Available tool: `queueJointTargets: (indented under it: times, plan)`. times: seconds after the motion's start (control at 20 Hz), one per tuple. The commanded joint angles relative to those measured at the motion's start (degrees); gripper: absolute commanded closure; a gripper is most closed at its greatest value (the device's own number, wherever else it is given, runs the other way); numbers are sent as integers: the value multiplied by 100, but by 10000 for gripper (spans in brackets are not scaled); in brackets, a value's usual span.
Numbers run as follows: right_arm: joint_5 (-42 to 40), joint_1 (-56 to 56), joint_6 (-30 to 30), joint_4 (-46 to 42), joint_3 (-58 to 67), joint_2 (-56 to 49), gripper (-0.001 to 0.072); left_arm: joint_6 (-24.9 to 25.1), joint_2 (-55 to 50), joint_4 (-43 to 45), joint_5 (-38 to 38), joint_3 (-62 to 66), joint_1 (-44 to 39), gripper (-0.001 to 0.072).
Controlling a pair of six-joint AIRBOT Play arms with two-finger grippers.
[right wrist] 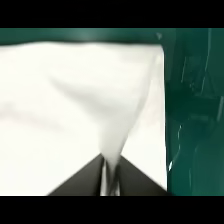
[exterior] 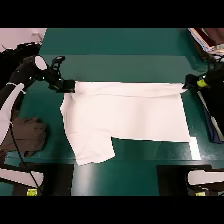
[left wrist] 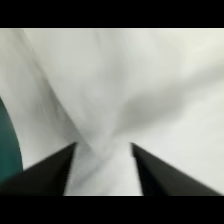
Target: Fold the shirts.
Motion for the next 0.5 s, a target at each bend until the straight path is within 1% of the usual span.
queueJointTargets:
  times: [0.0,0.1,0.2,0.3,0.45]
  plan:
    - [11,4,-4,-9,-505,122,286,-179,42,4,-83,-199,-4,104]
    - [267,-50,-7,-66,-505,304,286,-179,251,81,-356,-205,-4,105]
    - [393,-181,-11,-66,-507,658,287,-179,686,260,-636,-404,-4,105]
    - [562,-354,-11,-61,-507,1086,286,-177,1394,284,-715,-1082,-7,105]
    - [645,-516,-11,-61,-507,1637,287,-470,2608,138,-728,-2599,-7,104]
